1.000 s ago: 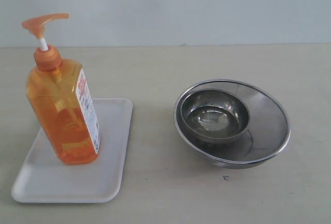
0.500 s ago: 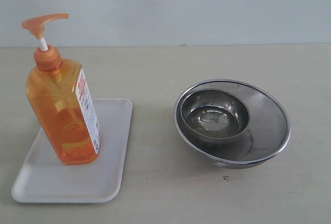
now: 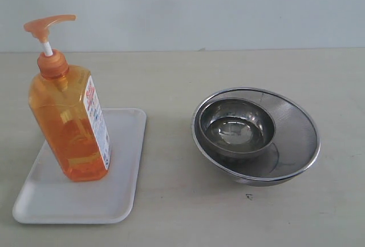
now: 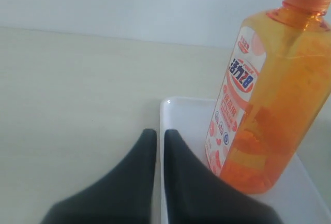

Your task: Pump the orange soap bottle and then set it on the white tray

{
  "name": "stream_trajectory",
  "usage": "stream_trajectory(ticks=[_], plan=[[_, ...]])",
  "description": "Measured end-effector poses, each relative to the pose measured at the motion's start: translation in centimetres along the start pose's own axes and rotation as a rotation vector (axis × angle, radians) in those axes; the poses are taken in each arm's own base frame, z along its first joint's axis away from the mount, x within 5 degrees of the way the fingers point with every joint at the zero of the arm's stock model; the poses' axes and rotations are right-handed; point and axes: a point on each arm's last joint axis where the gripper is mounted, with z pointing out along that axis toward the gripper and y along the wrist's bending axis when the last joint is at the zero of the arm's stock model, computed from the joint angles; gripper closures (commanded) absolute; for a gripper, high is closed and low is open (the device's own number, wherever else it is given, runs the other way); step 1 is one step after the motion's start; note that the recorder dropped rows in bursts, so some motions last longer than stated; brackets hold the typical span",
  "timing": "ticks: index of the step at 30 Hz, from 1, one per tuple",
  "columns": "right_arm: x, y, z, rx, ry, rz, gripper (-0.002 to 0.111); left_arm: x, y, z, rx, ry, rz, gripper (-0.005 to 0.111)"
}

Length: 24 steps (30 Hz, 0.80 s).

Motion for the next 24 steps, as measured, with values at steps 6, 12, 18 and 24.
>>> stream_trajectory(ticks=[6,12,18,24], plan=[[0.00,0.00,0.00,0.000,0.000,0.000,0.108,0.00,0.00,0.00,0.000,0.000,0.007,0.102],[0.00,0.00,0.00,0.000,0.000,0.000,0.108,0.00,0.00,0.00,0.000,0.000,0.007,0.102],[0.00,0.00,0.00,0.000,0.000,0.000,0.108,0.00,0.00,0.00,0.000,0.000,0.008,0.102],[0.00,0.00,0.00,0.000,0.000,0.000,0.108,0.00,0.00,0.00,0.000,0.000,0.008,0.102]])
